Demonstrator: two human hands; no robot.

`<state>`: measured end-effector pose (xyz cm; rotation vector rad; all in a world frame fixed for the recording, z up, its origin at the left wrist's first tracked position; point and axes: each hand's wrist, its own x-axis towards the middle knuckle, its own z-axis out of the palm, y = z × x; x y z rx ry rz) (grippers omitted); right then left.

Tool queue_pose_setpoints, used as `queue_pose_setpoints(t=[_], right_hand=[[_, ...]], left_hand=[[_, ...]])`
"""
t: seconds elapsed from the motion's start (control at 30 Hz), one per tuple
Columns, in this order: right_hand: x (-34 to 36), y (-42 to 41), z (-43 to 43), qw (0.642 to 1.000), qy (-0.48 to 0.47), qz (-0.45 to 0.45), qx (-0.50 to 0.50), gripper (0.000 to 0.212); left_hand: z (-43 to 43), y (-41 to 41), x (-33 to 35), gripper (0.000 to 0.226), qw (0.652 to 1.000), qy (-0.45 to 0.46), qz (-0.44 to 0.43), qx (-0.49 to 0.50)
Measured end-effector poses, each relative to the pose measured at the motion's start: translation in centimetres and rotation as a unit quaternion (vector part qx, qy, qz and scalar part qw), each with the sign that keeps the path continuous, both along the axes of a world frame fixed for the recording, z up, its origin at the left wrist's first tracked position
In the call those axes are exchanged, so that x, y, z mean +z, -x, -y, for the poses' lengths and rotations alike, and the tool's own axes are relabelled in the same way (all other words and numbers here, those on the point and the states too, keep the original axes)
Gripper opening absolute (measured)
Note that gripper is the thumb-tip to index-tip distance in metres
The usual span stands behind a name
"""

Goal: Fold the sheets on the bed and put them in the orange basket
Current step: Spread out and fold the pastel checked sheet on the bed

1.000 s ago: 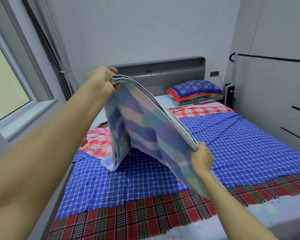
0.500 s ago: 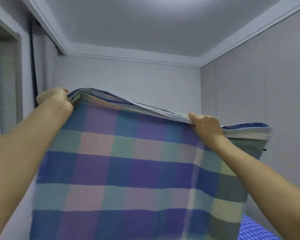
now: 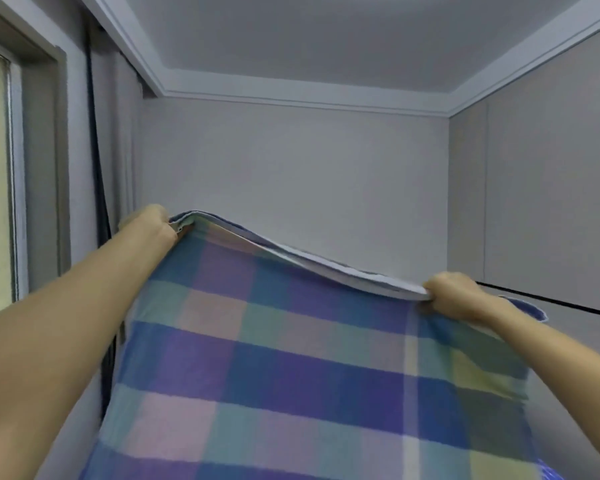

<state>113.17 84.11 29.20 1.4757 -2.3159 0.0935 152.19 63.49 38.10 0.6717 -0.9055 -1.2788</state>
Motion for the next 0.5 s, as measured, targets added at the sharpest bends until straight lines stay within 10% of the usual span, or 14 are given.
queue_pose_setpoints(t=[0.27,0.5], right_hand=[[20.0,2.0,8.3,0.877,0.449,-0.163,0.051,0.02],[17.6,5.9,8.5,0.832,0.489,-0.238,0.107,0.012]], left_hand=[[11.8,-4.8,15.4,0.031,0.968,0.179,-0.13,0.12],[3.8,0.6,10.1,0.03,0.969,0.165,-0.182,0.009]])
